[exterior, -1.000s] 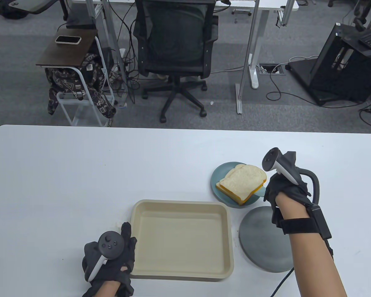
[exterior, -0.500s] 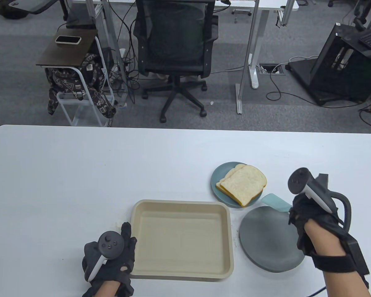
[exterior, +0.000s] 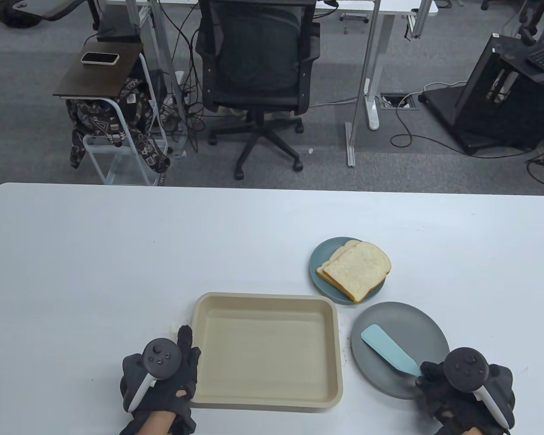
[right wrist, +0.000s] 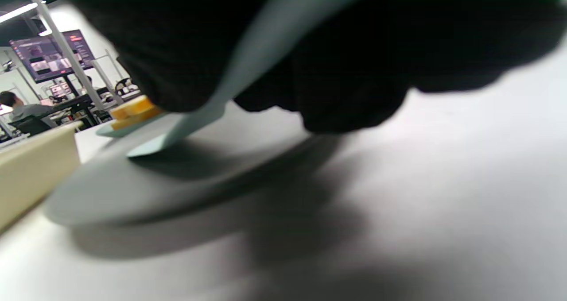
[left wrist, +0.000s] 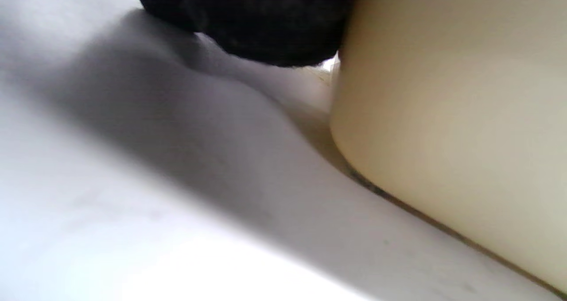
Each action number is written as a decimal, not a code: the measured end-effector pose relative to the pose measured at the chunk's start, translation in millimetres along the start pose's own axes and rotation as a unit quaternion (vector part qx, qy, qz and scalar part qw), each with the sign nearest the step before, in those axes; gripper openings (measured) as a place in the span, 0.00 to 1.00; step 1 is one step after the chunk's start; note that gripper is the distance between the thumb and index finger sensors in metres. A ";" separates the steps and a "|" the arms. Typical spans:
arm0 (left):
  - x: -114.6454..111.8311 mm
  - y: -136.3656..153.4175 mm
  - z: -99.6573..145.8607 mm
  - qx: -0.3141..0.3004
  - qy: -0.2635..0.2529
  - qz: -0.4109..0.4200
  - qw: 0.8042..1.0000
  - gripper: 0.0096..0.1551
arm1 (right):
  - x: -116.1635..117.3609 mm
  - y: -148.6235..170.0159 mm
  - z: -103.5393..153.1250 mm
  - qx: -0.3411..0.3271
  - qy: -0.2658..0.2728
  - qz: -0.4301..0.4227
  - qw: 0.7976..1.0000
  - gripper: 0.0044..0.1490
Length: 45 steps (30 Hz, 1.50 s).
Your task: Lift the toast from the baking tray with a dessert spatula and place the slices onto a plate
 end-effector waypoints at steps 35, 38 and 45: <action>75.0 -86.9 38.7 -0.154 -0.180 -0.098 0.966 0.38 | -27.3 -188.5 35.5 -0.151 0.218 0.128 0.956 0.47; 67.1 -108.9 41.3 -0.193 -0.179 -0.119 0.957 0.42 | -25.1 -213.7 35.5 -0.173 0.239 0.125 0.947 0.53; 39.7 -122.1 50.3 -0.234 -0.184 -0.146 0.943 0.51 | 0.5 -220.7 42.5 -0.215 0.264 0.115 0.933 0.61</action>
Point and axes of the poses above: the tracker on the back of each hand, its own y axis roughly to the little-finger side, its own z axis roughly from the fingertips to the wrist, x = y × z, the point moved 3 cm from there along -z, roughly from the wrist to the fingertips, and after that the axes turned 6 degrees about -x, right-handed, at the moved point
